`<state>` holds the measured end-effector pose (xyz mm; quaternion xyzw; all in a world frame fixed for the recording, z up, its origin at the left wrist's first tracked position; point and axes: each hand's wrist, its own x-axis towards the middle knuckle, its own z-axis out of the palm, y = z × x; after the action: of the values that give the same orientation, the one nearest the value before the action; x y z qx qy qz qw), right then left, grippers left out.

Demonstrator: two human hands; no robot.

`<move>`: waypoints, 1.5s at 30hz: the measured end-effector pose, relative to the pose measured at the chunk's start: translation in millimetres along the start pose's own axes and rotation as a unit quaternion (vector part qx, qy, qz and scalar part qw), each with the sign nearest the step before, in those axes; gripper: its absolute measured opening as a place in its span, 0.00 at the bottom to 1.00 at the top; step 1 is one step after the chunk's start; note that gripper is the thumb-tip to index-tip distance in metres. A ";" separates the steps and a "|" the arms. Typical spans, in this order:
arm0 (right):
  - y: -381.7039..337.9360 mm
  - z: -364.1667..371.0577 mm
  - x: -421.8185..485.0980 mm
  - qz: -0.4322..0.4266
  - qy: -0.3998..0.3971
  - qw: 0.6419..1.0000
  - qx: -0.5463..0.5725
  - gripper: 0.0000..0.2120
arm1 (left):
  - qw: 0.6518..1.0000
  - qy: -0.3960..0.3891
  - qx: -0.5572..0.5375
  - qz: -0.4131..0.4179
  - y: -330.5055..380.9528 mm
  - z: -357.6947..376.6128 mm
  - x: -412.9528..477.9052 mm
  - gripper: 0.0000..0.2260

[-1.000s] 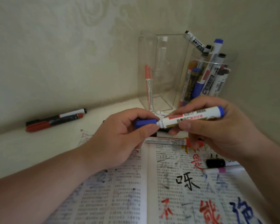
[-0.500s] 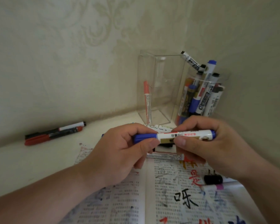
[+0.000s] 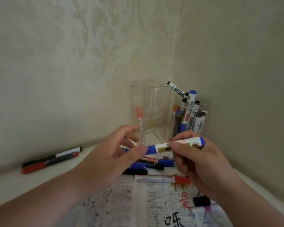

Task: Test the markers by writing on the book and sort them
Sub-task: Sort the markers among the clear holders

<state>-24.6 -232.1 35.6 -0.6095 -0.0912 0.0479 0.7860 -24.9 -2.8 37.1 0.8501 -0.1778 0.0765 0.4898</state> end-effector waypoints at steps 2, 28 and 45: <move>-1.9 -4.3 3.4 -0.002 0.027 1.000 0.007 0.07 | 0.996 0.055 0.073 -0.008 6.6 -13.1 21.8 0.29; -31.7 6.4 8.0 -0.157 0.156 0.966 -0.134 0.01 | 0.966 0.237 0.088 0.047 43.3 -22.6 141.8 0.25; -66.5 21.7 52.2 -0.173 0.208 0.943 -0.193 0.02 | 0.980 0.181 0.061 -0.060 63.0 -27.8 154.9 0.34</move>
<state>19.8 -218.6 109.6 -0.7207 -0.0376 -0.2350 0.6511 95.8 -42.9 149.2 0.8599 -0.0298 0.2098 0.4645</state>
